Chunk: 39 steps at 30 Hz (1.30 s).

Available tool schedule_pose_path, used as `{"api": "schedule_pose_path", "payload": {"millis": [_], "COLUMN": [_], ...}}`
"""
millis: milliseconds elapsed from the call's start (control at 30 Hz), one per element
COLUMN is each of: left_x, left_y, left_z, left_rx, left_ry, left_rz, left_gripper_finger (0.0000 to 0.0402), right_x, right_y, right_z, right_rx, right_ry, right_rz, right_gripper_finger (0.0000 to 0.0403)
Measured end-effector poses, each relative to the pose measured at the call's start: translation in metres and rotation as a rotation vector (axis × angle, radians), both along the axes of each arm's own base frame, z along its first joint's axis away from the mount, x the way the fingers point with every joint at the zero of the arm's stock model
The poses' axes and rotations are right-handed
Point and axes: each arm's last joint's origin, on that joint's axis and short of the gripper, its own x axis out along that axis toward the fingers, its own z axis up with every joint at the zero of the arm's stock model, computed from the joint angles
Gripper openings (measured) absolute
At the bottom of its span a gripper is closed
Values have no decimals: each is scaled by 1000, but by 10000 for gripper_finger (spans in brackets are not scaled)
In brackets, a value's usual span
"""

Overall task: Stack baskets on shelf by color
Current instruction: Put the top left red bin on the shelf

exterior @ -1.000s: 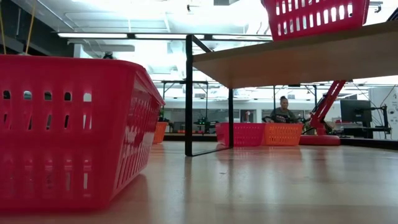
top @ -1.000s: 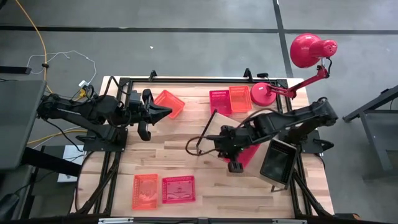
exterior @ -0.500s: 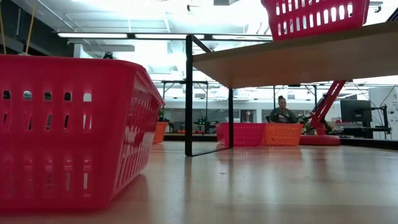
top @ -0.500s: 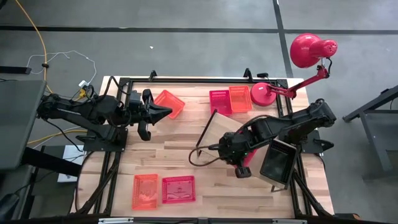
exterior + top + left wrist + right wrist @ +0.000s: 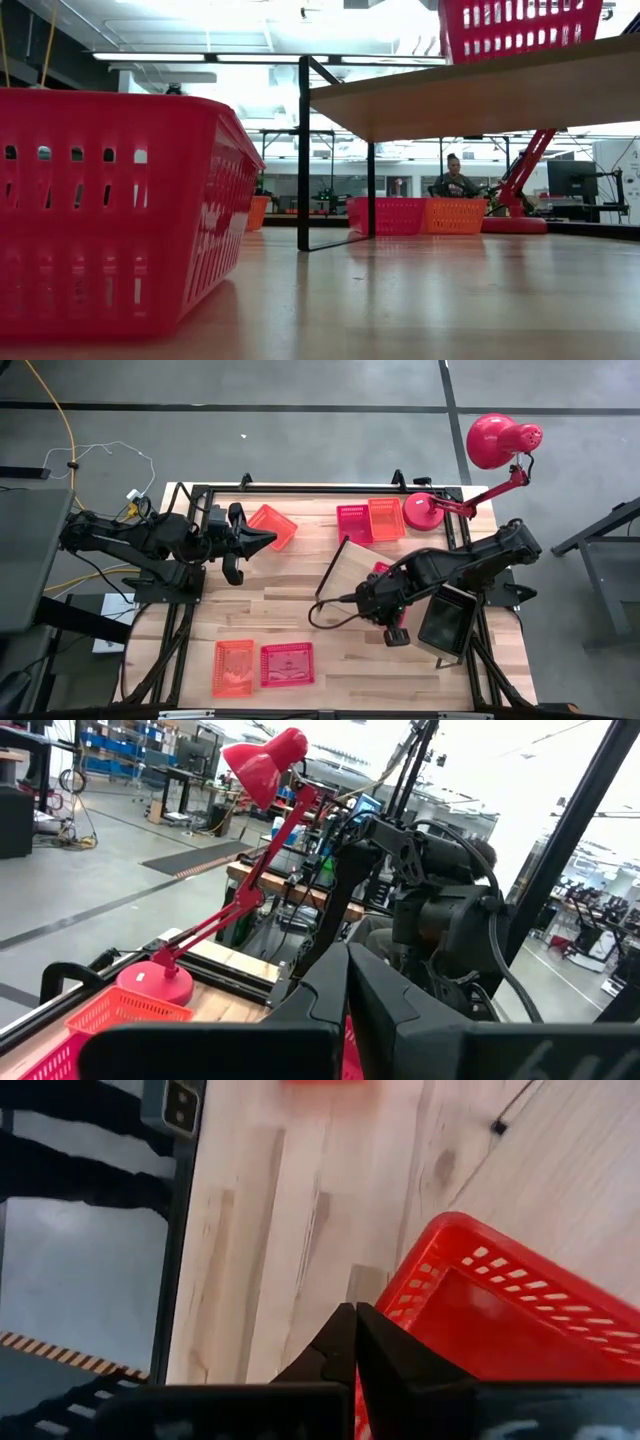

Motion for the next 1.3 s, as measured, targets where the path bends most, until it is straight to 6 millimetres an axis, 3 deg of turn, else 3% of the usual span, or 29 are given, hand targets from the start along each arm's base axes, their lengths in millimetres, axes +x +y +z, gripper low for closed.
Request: {"api": "schedule_pose_path", "payload": {"millis": [267,467,767,1300], "left_x": [0,0,0,0], "left_y": [0,0,0,0], "left_z": [0,0,0,0], "left_rx": [0,0,0,7], "left_ry": [0,0,1,3], "left_rz": [2,2,2,2], "left_gripper_finger": [0,0,0,0], "right_x": [5,14,30,13], "right_y": [-10,-32,-62,-68], "right_z": [19,18,1,-8], "right_rx": [42,-20,-52,-109], "right_ry": [-177,-199,-101,105], "right_rz": [-39,-213,-480,-504], "right_gripper_finger": [0,0,0,0]}}
